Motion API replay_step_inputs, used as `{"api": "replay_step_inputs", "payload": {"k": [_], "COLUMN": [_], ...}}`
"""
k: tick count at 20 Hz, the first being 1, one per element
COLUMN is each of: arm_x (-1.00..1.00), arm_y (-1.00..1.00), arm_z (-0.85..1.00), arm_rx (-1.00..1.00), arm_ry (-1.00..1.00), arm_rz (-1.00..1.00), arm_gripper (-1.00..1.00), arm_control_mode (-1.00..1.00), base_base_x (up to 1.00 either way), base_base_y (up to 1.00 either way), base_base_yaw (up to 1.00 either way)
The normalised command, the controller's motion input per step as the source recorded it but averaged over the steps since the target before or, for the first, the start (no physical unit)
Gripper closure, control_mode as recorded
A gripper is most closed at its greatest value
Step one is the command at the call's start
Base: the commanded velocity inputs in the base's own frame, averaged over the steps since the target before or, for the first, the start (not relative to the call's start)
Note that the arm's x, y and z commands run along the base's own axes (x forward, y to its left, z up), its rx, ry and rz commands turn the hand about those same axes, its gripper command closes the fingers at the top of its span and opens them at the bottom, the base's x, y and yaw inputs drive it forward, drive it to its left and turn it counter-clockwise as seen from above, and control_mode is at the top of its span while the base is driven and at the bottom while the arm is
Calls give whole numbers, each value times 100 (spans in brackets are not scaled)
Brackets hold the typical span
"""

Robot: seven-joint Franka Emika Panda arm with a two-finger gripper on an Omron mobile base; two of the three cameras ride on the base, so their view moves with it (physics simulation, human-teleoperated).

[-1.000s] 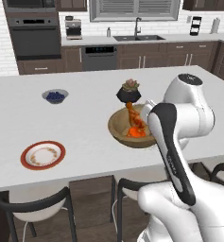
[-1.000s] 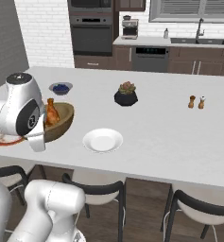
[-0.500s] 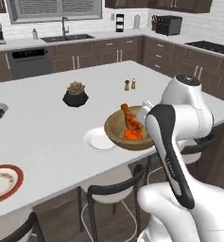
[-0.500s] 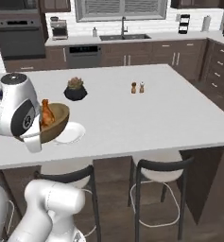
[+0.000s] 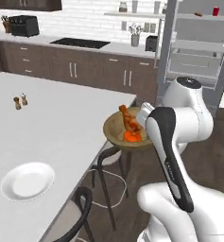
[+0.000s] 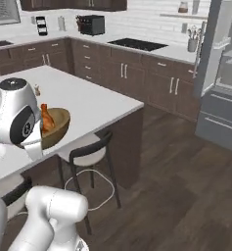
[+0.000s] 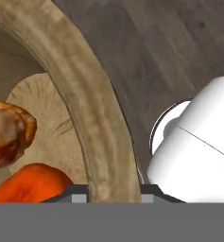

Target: Pick the chicken drumstick and squash from their plates and place them in the bowl. Then put the bowl in the fridge.

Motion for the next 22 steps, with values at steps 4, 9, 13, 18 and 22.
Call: {"api": "replay_step_inputs", "payload": {"k": [4,9,13,18,22], "arm_x": [0,0,0,0,0], "arm_y": [0,0,0,0,0], "arm_z": [0,0,0,0,0], "arm_rx": [0,0,0,0,0], "arm_ry": [0,0,0,0,0], "arm_rz": [0,0,0,0,0], "arm_gripper": [100,100,100,100,100], "arm_control_mode": [100,100,100,100,100], "base_base_x": [4,68,100,100,100], "base_base_y": [-67,-82,-18,-1,8], "base_base_yaw": [-88,-58,-21,-17,-9]}}
